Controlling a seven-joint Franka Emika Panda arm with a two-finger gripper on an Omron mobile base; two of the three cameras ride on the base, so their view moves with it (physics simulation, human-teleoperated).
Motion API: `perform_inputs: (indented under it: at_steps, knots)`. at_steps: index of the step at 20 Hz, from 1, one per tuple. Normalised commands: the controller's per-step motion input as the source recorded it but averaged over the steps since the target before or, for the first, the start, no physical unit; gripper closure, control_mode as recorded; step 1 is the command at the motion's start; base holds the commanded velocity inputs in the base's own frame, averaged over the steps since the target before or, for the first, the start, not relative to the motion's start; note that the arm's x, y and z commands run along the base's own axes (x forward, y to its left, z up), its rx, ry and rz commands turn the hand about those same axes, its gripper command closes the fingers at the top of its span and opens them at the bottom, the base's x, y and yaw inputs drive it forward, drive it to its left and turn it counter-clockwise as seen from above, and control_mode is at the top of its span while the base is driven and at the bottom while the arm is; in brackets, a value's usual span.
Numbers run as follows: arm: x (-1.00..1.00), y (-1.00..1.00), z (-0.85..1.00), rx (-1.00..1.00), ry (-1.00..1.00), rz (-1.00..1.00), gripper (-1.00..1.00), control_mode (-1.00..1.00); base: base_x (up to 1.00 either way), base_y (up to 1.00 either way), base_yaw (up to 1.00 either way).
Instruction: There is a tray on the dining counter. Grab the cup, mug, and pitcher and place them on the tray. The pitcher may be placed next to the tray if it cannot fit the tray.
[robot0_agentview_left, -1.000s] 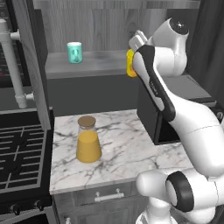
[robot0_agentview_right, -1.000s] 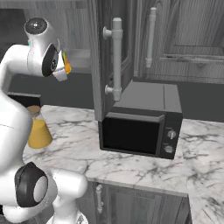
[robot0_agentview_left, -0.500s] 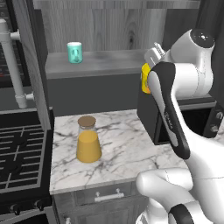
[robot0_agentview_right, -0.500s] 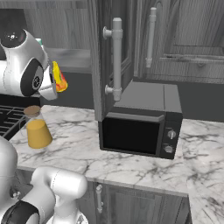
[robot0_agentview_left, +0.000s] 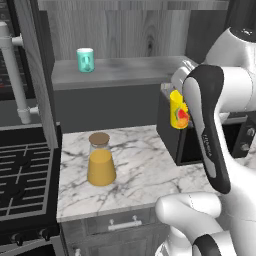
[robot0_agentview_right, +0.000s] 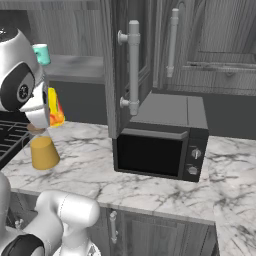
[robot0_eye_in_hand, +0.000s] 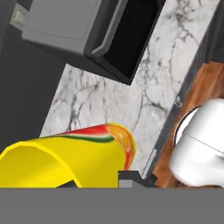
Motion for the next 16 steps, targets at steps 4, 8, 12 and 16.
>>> perform_inputs:
  at_steps: [4, 8, 12, 16]
  knots:
    - [-0.46, 0.0, 0.0, -0.03, 0.17, 0.17, 1.0, -1.0, 0.0, 0.0, 0.0]
    - [-0.46, 0.0, -0.08, -0.04, 0.1, 0.16, 1.0, -1.0, 0.0, 0.0, 0.0]
    - [-0.3, 0.0, -0.17, -0.03, 0.03, 0.13, 1.0, -1.0, 0.0, 0.0, 0.0]
    - [-0.06, 0.0, -0.15, -0.01, 0.03, 0.1, 1.0, -1.0, 0.0, 0.0, 0.0]
